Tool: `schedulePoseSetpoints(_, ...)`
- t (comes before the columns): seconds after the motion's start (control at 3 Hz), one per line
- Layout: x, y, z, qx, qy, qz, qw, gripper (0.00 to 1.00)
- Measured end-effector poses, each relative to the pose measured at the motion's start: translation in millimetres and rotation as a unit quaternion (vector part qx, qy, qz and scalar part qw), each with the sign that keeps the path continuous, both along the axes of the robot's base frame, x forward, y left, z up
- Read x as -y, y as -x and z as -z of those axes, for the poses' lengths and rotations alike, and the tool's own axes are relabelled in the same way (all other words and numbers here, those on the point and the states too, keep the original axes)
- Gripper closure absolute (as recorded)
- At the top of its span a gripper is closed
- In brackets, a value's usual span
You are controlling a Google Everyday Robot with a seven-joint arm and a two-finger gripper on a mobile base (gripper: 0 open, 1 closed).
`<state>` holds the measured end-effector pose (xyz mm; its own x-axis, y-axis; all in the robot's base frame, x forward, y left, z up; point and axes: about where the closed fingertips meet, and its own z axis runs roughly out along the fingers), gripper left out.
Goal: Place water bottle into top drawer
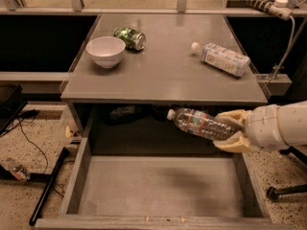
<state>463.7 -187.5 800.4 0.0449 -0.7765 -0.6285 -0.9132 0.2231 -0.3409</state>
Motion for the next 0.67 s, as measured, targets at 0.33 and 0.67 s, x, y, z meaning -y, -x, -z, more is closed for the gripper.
schedulePoseSetpoints(0.33, -9.2, 2.2, 41.2, -0.043, -0.017, 0.000, 0.9989, 1.00)
schedulePoseSetpoints(0.67, -10.6, 2.5, 46.8, -0.049, -0.019, 0.000, 0.9986, 1.00)
